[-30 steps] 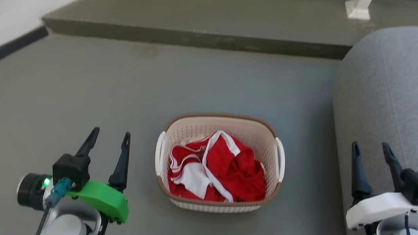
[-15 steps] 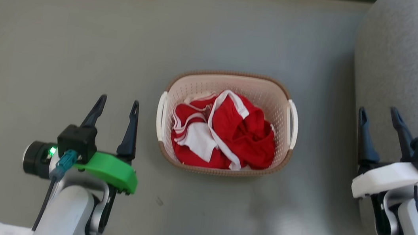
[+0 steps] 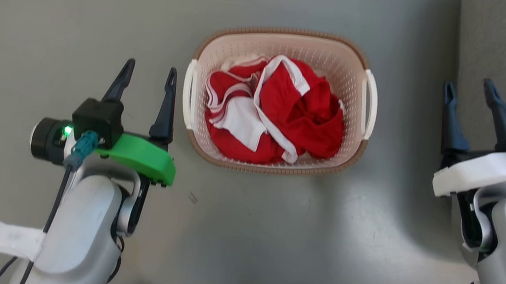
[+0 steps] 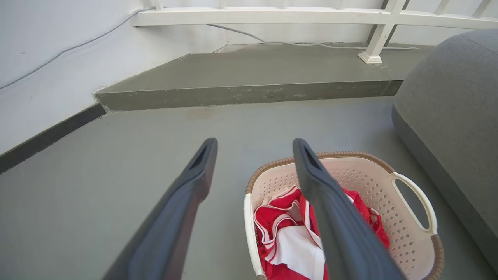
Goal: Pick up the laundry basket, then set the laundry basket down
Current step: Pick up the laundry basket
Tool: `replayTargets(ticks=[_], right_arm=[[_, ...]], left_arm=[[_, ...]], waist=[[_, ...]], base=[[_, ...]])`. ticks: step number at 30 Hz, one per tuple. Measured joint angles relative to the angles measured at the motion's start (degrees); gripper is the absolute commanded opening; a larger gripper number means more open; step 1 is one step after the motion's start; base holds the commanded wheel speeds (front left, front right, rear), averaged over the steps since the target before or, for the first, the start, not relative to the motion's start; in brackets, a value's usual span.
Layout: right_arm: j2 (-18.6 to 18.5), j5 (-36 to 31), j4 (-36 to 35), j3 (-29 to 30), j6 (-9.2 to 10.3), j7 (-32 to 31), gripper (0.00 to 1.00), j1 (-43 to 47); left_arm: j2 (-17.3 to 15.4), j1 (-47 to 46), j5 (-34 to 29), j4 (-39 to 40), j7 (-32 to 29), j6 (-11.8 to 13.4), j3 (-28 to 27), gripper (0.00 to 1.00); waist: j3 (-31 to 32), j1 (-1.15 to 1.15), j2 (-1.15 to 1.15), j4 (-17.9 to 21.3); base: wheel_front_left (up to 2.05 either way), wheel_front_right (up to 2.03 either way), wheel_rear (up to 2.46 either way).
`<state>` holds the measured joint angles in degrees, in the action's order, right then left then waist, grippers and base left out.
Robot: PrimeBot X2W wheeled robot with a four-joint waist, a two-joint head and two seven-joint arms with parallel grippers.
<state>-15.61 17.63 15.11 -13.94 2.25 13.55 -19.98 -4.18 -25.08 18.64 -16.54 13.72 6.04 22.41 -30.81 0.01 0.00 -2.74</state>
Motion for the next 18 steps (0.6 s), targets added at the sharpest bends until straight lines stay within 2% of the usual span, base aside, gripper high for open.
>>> replayTargets(ticks=[11, 18], right_arm=[[0.34, 0.19, 2.49, 0.16, -0.83, -0.57, 1.0, -7.24], [0.89, 0.02, 5.08, -1.24, -2.19, -1.52, 1.0, -13.32]], left_arm=[[1.2, -7.83, 0.89, -4.93, -1.22, -1.58, -0.03, 1.0], [1.37, -14.29, 2.13, -8.99, -2.94, -2.58, -0.85, 1.0]], waist=[[-9.1, 0.0, 0.0, 0.46], [-14.91, 0.0, 0.0, 0.69]], base=[[0.0, 0.0, 0.0], [0.0, 0.0, 0.0]])
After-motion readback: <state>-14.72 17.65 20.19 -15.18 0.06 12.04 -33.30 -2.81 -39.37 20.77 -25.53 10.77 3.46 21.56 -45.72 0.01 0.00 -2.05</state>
